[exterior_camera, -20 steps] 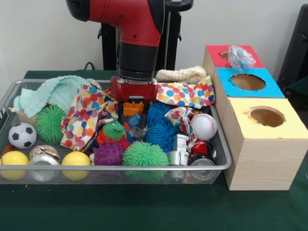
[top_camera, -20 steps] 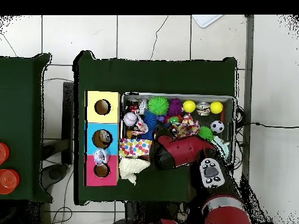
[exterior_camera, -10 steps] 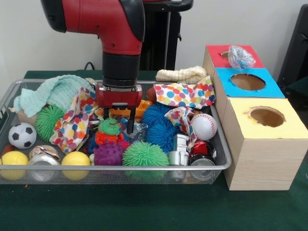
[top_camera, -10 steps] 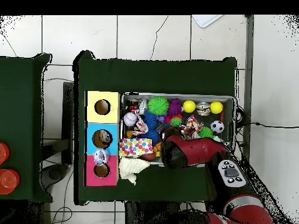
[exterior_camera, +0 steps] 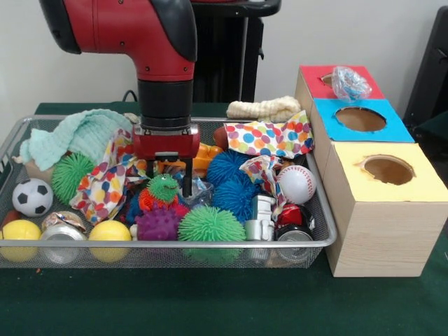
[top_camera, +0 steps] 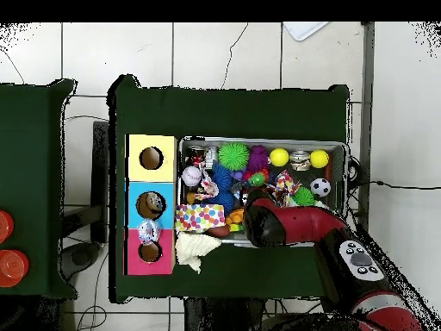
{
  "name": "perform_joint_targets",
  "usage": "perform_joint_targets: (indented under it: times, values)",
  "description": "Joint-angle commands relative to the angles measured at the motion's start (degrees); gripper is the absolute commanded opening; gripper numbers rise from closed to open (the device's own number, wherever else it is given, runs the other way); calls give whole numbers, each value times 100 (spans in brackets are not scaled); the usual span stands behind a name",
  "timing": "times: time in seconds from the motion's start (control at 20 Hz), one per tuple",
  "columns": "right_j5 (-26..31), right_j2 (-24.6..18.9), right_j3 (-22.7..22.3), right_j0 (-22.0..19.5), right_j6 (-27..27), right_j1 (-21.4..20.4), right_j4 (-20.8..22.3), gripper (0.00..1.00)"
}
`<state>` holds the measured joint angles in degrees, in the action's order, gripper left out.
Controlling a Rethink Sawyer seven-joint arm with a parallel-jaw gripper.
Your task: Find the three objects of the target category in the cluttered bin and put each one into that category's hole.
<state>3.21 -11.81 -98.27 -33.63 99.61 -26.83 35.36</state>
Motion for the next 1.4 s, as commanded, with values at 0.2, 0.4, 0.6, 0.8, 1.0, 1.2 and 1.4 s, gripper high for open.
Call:
perform_joint_targets:
  times: [0.2,0.4,0.6,0.8,1.0,1.2,1.4]
  values:
    - [876,-788,-536,-187,228,-188,-319,100]
    - [1044,-901,-741,-275,153,-447,-363,100]
    - [1260,-1078,-968,-401,72,-784,-461,100]
    - [1399,-1196,-992,-493,45,-841,-540,100]
    - [1206,-1025,-874,-377,71,-654,-334,100]
    - [938,-756,-579,-159,79,-438,-43,100]
    - [737,-644,-426,-79,118,-265,54,100]
